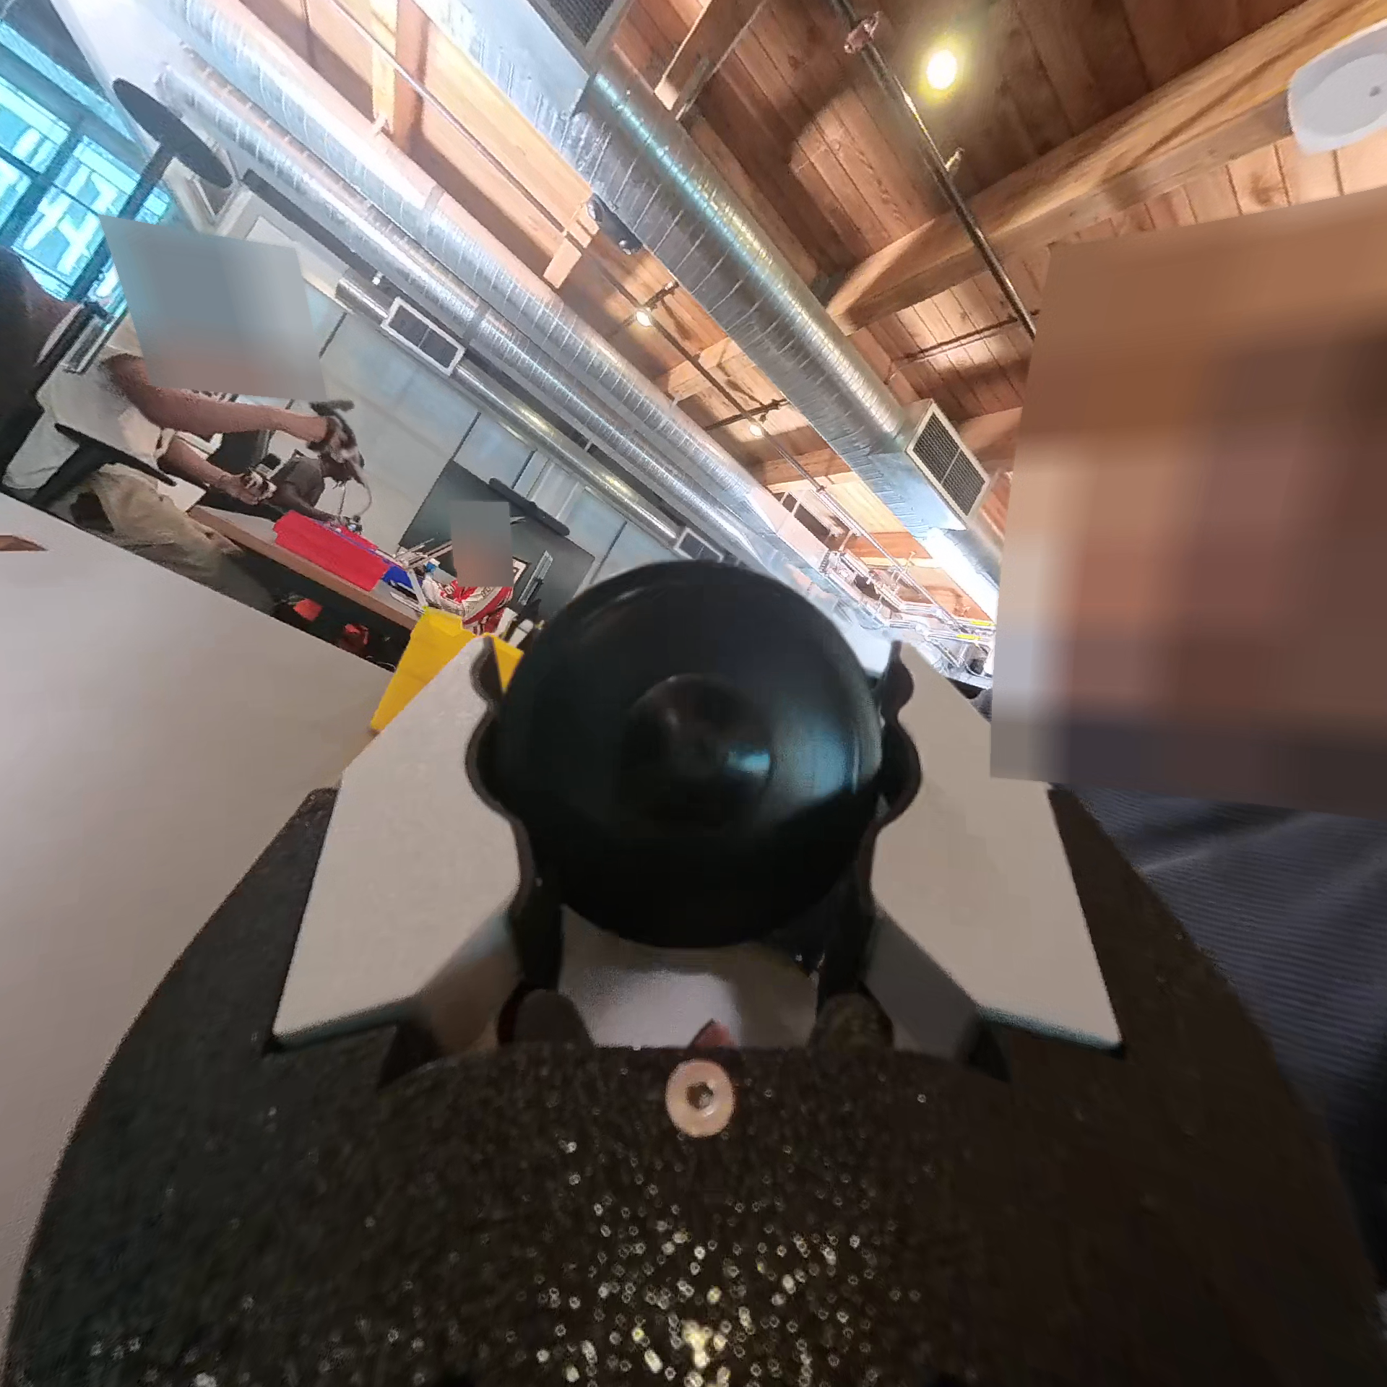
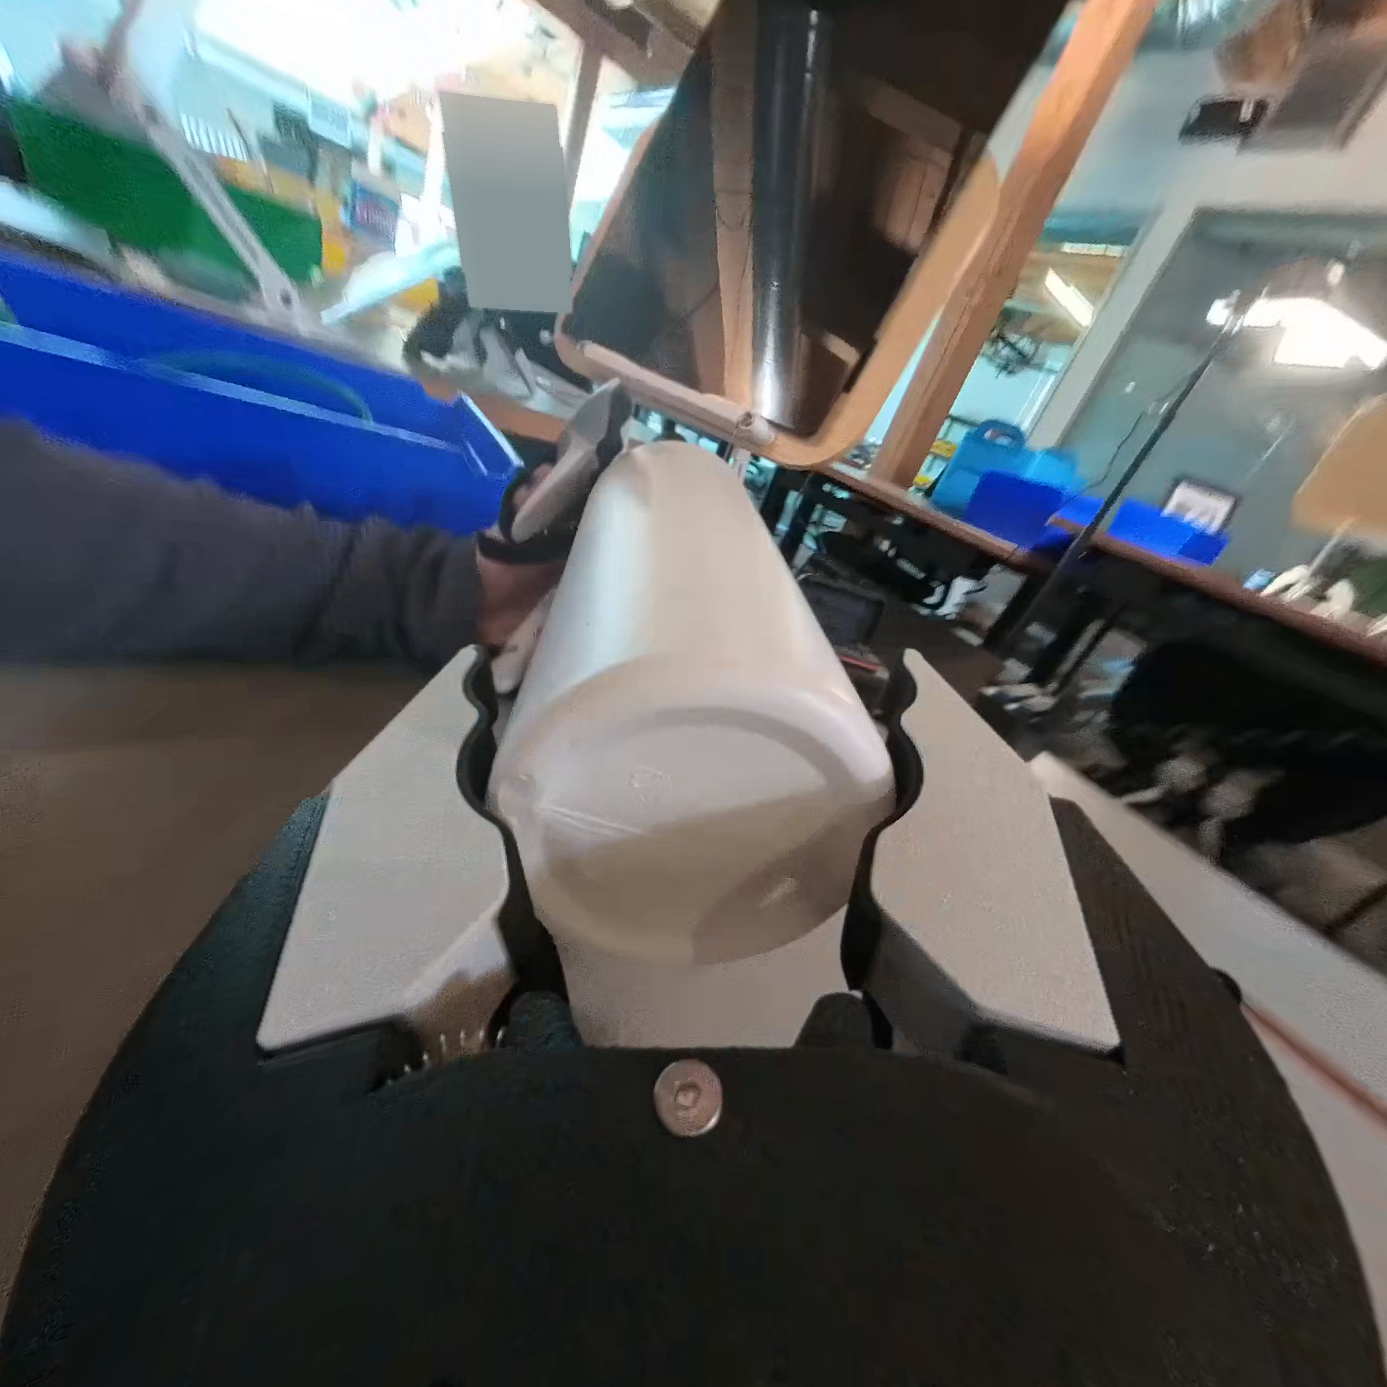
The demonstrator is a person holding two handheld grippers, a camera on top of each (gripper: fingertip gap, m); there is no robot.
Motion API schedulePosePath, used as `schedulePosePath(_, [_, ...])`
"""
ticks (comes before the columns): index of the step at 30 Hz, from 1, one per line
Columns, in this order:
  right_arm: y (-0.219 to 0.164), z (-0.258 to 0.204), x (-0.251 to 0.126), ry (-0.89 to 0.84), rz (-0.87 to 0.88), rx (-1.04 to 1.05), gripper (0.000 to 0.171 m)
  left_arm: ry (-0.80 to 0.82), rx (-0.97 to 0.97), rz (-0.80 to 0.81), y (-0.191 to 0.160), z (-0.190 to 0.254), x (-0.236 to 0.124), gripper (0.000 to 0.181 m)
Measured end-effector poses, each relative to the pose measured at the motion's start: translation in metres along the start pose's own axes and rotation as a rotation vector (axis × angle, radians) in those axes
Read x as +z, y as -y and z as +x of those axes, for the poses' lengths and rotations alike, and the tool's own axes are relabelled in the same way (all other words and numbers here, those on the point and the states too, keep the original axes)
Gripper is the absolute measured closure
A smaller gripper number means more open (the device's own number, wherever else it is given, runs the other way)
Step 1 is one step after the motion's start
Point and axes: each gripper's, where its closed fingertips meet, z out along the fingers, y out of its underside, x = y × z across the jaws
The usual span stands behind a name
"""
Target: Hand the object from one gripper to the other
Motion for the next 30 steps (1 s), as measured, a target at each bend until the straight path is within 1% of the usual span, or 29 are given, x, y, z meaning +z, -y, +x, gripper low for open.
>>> schedulePosePath(3, [-0.002,0.006,-0.001,0.049,0.008,0.235,0.069,0.004,0.036,0.019,0.002,0.000,0.002,0.083])
schedulePosePath(6, [-0.008,0.008,-0.001,0.091,0.006,0.424,0.069,0.014,0.077,0.054,0.005,0.001,0.004,0.083])
schedulePosePath(8, [-0.010,0.011,-0.002,0.097,0.007,0.492,0.069,0.032,0.080,0.057,0.005,-0.002,0.004,0.086])
schedulePosePath(10, [-0.009,0.013,-0.002,0.086,0.024,0.487,0.069,0.034,0.074,0.066,0.006,-0.004,0.005,0.087])
schedulePosePath(11, [-0.005,0.014,-0.003,0.072,0.055,0.456,0.069,0.034,0.062,0.069,0.007,-0.005,0.005,0.087])
schedulePosePath(13, [0.003,0.011,-0.005,0.038,0.098,0.300,0.069,0.037,0.029,0.063,0.005,-0.008,0.007,0.088])
schedulePosePath(16, [-0.004,-0.002,-0.003,0.024,0.016,-0.007,0.068,0.047,0.028,0.048,0.002,-0.010,0.010,0.088])
schedulePosePath(21, [-0.015,-0.004,-0.001,-0.025,-0.060,-0.252,0.064,0.050,0.000,0.073,0.006,-0.012,0.007,0.088])
schedulePosePath(23, [-0.022,-0.003,-0.001,-0.043,-0.109,-0.367,0.060,0.049,-0.012,0.084,0.007,-0.013,0.007,0.088])
schedulePosePath(25, [-0.025,-0.002,-0.002,-0.073,-0.138,-0.488,0.060,0.041,-0.026,0.101,0.009,-0.012,0.007,0.089])
schedulePosePath(27, [-0.022,-0.003,-0.001,-0.093,-0.126,-0.552,0.063,0.033,-0.032,0.110,0.010,-0.012,0.006,0.088])
schedulePosePath(30, [-0.017,-0.005,-0.001,-0.087,-0.110,-0.543,0.064,0.025,-0.049,0.116,0.011,-0.011,0.005,0.087])
